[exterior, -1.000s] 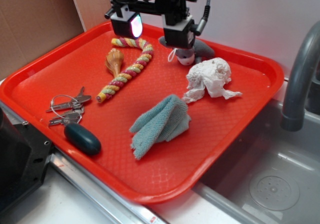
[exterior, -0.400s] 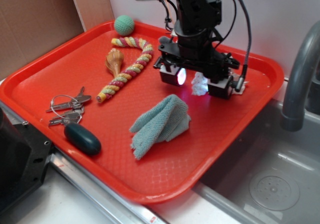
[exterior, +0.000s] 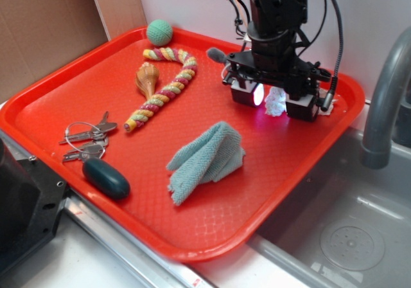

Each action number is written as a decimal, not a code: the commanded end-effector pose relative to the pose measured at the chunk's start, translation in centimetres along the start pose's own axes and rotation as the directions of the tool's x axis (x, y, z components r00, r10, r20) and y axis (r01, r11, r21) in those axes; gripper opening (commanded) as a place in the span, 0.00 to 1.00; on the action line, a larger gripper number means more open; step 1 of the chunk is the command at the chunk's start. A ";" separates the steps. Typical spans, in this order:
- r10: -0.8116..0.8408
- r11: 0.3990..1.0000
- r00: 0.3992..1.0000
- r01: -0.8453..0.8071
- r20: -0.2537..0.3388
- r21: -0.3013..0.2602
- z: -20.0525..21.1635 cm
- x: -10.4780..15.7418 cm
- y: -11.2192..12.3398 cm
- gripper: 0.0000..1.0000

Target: Grab the white paper.

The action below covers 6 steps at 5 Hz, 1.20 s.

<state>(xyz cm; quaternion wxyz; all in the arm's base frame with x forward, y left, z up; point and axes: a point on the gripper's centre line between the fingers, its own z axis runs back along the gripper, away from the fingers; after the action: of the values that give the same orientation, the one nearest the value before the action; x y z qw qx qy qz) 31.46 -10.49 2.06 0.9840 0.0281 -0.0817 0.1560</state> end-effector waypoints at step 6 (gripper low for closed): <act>0.359 0.933 0.931 -0.358 0.067 -0.022 24.2 -4.9 11.1 0.00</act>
<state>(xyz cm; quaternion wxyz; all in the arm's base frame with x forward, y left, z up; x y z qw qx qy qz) 19.19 -3.22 24.18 0.9398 0.0228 -0.1045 0.3245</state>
